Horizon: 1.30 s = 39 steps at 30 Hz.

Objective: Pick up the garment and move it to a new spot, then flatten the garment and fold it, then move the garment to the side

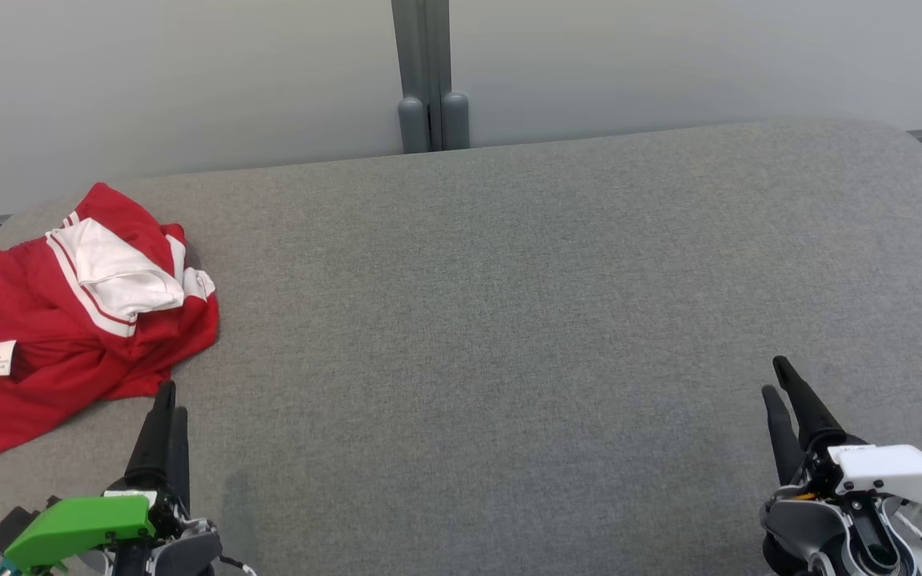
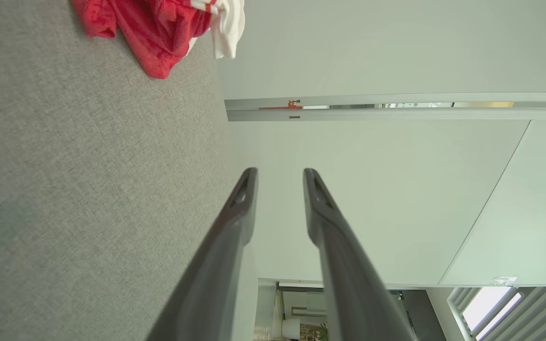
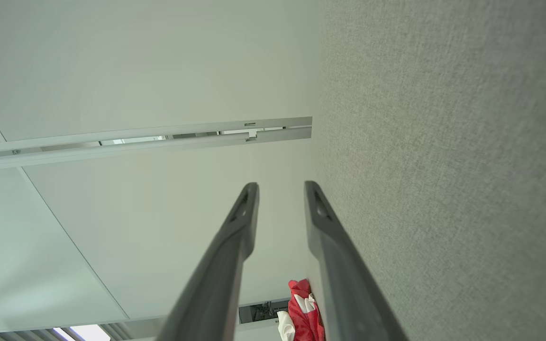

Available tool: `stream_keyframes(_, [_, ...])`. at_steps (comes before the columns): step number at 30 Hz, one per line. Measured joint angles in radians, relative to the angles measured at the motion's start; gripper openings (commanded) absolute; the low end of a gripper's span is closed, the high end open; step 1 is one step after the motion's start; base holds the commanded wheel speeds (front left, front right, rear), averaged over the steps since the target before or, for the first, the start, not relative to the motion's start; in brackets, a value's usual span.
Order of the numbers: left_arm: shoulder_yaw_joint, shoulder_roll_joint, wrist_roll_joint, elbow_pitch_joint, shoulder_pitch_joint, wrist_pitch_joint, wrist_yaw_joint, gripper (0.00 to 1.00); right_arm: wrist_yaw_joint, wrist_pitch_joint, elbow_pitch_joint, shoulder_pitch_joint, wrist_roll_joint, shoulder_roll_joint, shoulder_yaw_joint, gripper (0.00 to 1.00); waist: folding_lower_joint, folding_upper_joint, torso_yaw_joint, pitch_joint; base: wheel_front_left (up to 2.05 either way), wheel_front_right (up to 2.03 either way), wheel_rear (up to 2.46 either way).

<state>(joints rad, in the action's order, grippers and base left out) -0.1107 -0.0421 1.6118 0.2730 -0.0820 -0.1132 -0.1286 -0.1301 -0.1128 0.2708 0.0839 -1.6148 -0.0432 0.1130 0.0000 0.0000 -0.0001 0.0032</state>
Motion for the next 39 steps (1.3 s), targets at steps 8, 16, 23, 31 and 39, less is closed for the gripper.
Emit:
stream_keyframes(8, [0.014, 0.003, -0.022, 0.004, 0.019, 0.032, 0.001, 1.00, 0.000, 0.030, 0.001, -0.021, 0.033, 0.003, -0.020, 1.00, 0.0000, 0.0000, 0.000, 0.001, 0.00, 0.00, 0.00])
stream_keyframes(16, [0.017, 0.003, -0.129, -0.018, 0.019, 0.070, 0.002, 1.00, 0.000, 0.068, -0.027, -0.021, 0.138, 0.003, -0.032, 1.00, 0.0000, 0.0000, 0.001, 0.001, 0.00, 0.00, 0.00])
stream_keyframes(23, [0.021, 0.003, -0.251, -0.045, 0.019, 0.099, 0.014, 1.00, 0.000, 0.099, -0.057, -0.022, 0.250, 0.003, -0.040, 1.00, 0.0000, 0.0000, 0.002, 0.003, 0.00, 0.00, 0.00])
stream_keyframes(31, [0.039, 0.003, -0.438, -0.075, 0.019, 0.133, 0.028, 1.00, 0.000, 0.133, -0.092, -0.025, 0.401, 0.002, -0.063, 1.00, 0.0000, 0.0000, 0.002, 0.002, 0.00, 0.00, 0.00])
stream_keyframes(39, [0.052, 0.002, -0.604, -0.096, 0.019, 0.161, 0.042, 1.00, 0.000, 0.159, -0.120, -0.033, 0.551, 0.002, -0.085, 1.00, 0.0000, 0.0000, 0.004, -0.001, 0.00, 0.00, 0.00])
